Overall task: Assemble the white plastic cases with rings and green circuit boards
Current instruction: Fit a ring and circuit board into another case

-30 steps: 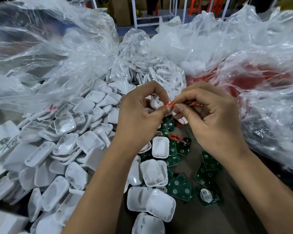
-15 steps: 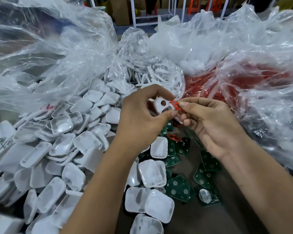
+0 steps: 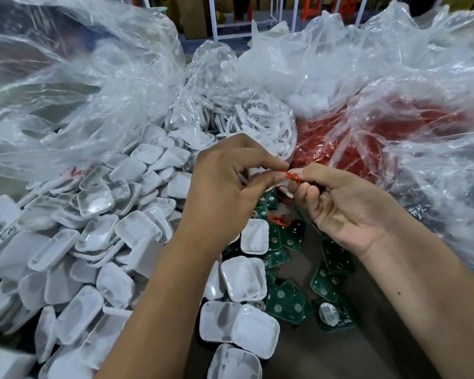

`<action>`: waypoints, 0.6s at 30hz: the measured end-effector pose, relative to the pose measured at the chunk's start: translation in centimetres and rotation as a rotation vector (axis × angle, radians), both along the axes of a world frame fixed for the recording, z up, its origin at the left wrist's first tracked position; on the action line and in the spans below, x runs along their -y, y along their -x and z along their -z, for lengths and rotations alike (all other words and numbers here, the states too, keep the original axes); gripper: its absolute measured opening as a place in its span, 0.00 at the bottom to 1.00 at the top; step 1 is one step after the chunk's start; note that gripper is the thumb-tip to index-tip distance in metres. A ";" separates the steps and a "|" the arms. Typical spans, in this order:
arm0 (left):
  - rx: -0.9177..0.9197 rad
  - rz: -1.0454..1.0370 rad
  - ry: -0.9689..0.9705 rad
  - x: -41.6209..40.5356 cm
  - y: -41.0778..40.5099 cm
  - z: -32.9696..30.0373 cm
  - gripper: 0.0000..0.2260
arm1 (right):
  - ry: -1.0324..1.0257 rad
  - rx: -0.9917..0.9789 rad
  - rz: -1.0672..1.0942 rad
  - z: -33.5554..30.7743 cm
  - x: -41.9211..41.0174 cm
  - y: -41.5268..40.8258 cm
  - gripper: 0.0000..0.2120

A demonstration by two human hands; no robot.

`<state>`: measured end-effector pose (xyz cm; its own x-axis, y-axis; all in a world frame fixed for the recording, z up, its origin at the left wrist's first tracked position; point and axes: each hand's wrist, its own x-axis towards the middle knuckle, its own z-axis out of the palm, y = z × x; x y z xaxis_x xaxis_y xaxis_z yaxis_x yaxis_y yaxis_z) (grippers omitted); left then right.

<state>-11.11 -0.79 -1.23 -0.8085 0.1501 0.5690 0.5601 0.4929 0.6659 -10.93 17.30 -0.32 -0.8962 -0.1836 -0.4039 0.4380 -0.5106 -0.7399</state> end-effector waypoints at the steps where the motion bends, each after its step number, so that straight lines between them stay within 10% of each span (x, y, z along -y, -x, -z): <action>1: -0.010 0.000 0.007 0.0 0.0 0.0 0.04 | 0.000 0.003 -0.004 0.0 0.0 0.0 0.08; 18: 0.044 -0.008 0.017 -0.1 0.0 0.3 0.05 | -0.025 -0.114 0.020 -0.1 -0.7 0.2 0.03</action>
